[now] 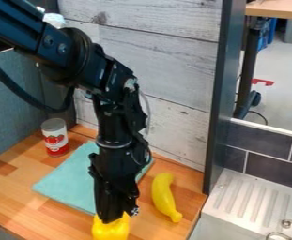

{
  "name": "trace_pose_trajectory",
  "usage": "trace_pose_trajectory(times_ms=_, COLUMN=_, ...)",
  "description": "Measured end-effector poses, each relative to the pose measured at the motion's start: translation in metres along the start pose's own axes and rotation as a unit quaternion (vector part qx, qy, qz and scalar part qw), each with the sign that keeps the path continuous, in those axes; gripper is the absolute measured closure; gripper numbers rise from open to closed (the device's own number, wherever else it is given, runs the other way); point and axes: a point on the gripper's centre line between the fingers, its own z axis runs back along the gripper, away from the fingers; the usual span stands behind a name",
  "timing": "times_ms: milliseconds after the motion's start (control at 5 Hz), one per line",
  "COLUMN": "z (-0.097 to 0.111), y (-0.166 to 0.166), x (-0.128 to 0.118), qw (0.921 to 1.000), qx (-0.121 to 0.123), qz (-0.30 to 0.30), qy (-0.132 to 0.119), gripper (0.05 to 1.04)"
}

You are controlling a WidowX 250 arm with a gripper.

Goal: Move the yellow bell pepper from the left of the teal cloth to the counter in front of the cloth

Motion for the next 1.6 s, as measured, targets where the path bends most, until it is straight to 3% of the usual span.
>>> trace_pose_trajectory(times_ms=200, z=0.000, y=-0.002, x=0.000, qw=0.9999, qx=-0.008, qz=-0.011, qy=-0.001, gripper=0.952)
trace_pose_trajectory(times_ms=400, z=0.003, y=-0.006, x=-0.001, qw=0.9995, qx=-0.023, qz=-0.019, qy=0.010, gripper=0.741)
trace_pose_trajectory(times_ms=600, z=0.007, y=-0.008, x=-0.003, qw=0.9989, qx=-0.033, qz=-0.025, qy=0.023, gripper=0.444)
trace_pose_trajectory(times_ms=800, z=0.036, y=0.005, x=-0.005, qw=0.9998, qx=-0.017, qz=0.010, qy=0.003, gripper=0.154)
trace_pose_trajectory(times_ms=1000, z=0.067, y=0.026, x=-0.016, qw=0.9977, qx=0.017, qz=0.065, qy=-0.005, gripper=0.073)
trace_pose_trajectory(times_ms=1200, z=0.081, y=0.062, x=-0.027, qw=0.9890, qx=0.032, qz=0.143, qy=-0.021, gripper=0.079)
trace_pose_trajectory(times_ms=1400, z=0.075, y=0.096, x=-0.038, qw=0.9784, qx=0.039, qz=0.202, qy=-0.017, gripper=0.081)
trace_pose_trajectory(times_ms=1600, z=0.058, y=0.123, x=-0.049, qw=0.9707, qx=0.028, qz=0.239, qy=0.004, gripper=0.081)
